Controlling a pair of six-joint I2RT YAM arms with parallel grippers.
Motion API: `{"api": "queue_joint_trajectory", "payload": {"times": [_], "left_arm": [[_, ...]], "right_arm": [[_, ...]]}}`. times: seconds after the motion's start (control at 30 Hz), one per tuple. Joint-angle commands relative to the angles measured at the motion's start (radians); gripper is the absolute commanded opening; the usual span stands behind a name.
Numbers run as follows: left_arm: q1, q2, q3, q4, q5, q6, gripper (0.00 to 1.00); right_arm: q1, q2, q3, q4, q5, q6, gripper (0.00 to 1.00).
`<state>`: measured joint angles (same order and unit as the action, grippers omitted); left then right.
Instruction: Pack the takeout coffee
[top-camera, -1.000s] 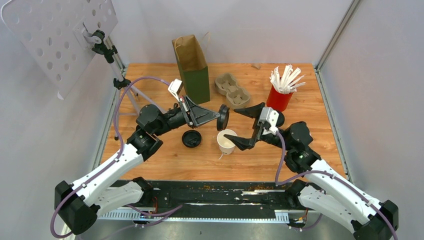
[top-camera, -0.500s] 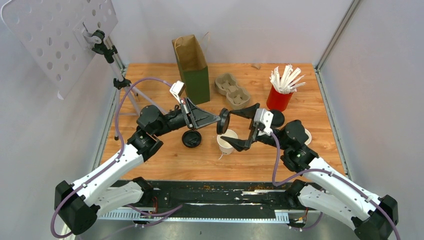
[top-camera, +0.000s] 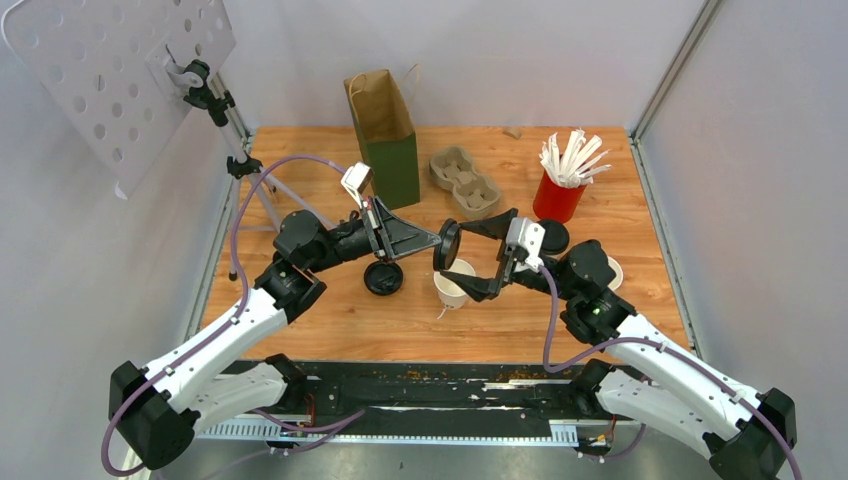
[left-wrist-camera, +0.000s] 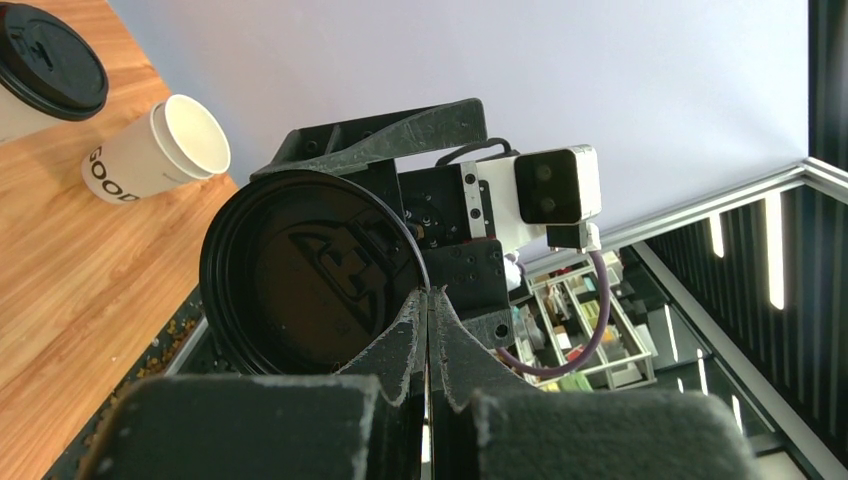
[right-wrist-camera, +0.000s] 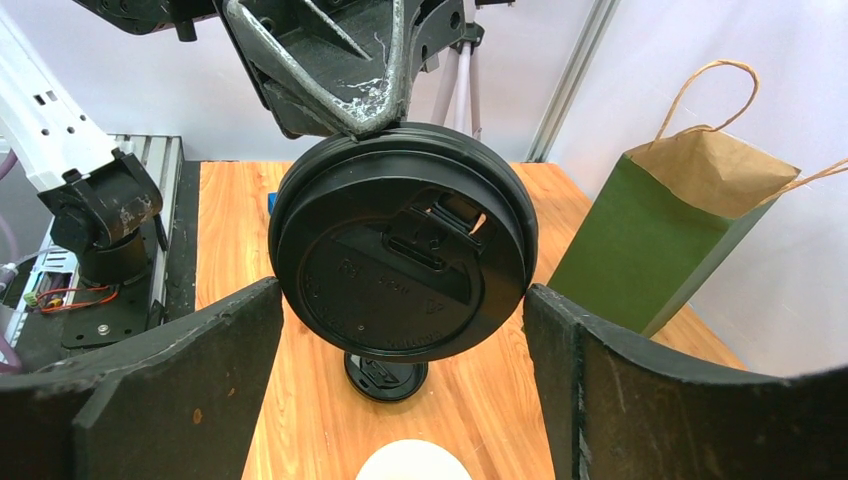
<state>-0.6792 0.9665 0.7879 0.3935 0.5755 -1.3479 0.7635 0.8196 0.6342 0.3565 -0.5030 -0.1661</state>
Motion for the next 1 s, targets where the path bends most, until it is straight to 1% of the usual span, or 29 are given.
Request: {"api": "queue_joint_trajectory", "payload": {"times": [0.0, 0.23, 0.5, 0.63, 0.73, 0.9, 0.97], "left_arm": [[0.003, -0.006, 0.002, 0.022, 0.014, 0.014, 0.0], [0.004, -0.031, 0.013, -0.065, -0.025, 0.06, 0.0], [0.004, -0.034, 0.012, -0.054, -0.031, 0.05, 0.01], [0.004, -0.033, 0.009, -0.042, -0.026, 0.045, 0.01], [0.004, -0.028, 0.011, -0.033, -0.009, 0.045, 0.0], [0.004, -0.026, 0.011, -0.031, -0.002, 0.044, 0.0], [0.004, -0.026, 0.013, -0.03, -0.001, 0.044, 0.0]], "right_arm": [[0.005, -0.003, 0.024, 0.033, 0.017, 0.009, 0.88], [0.006, -0.001, 0.021, 0.016, 0.031, 0.03, 0.84], [0.005, 0.001, 0.015, 0.016, 0.05, 0.047, 0.8], [0.005, 0.003, 0.009, 0.031, 0.016, 0.049, 0.8], [0.006, 0.003, 0.009, 0.021, 0.003, 0.036, 0.82], [0.005, -0.009, 0.01, 0.003, 0.002, 0.009, 0.94], [0.006, -0.013, 0.012, -0.004, 0.007, -0.001, 0.95]]}}
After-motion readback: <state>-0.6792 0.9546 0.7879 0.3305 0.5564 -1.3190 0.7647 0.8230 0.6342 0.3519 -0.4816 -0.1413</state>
